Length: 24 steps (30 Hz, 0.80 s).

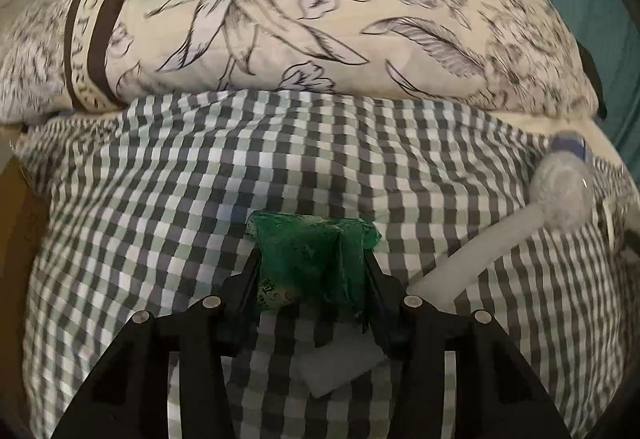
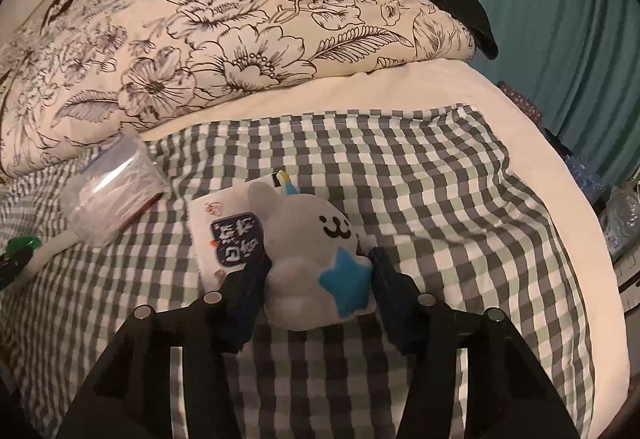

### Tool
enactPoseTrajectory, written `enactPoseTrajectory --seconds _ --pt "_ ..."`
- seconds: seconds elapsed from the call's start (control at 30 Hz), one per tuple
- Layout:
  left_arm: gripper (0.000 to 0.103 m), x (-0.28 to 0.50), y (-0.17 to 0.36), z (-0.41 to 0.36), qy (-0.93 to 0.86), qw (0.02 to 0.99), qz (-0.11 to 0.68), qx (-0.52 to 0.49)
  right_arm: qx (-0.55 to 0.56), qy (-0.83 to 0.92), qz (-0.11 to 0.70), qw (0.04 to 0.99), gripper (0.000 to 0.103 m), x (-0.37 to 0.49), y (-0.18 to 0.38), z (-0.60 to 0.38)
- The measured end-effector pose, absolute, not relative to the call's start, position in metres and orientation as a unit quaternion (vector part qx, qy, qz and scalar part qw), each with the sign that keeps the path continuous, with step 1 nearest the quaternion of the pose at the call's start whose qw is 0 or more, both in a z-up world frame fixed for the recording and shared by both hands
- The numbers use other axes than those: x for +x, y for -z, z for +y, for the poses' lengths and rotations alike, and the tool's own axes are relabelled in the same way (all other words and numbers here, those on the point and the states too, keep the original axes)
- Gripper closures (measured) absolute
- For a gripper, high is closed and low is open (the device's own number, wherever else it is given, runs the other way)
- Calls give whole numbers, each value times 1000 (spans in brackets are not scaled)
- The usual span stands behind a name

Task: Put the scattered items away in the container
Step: 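Grasp the green packet with the left tool while the right tool grasps the white plush toy, then carry the green packet and plush toy over the cardboard box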

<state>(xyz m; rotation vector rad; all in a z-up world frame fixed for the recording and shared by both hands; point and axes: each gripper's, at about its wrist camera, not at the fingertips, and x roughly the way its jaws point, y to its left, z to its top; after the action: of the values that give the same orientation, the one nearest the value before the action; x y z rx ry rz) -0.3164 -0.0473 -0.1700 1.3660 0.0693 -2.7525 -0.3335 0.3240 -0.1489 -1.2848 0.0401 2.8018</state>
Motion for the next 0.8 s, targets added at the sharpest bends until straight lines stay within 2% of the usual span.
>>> enactPoseTrajectory --seconds 0.3,0.8 --pt "58 -279 117 -53 908 43 19 415 -405 -914 12 6 52 -283 123 320" --pt "58 -166 22 -33 923 23 40 381 -372 -926 35 -48 52 -168 44 282"
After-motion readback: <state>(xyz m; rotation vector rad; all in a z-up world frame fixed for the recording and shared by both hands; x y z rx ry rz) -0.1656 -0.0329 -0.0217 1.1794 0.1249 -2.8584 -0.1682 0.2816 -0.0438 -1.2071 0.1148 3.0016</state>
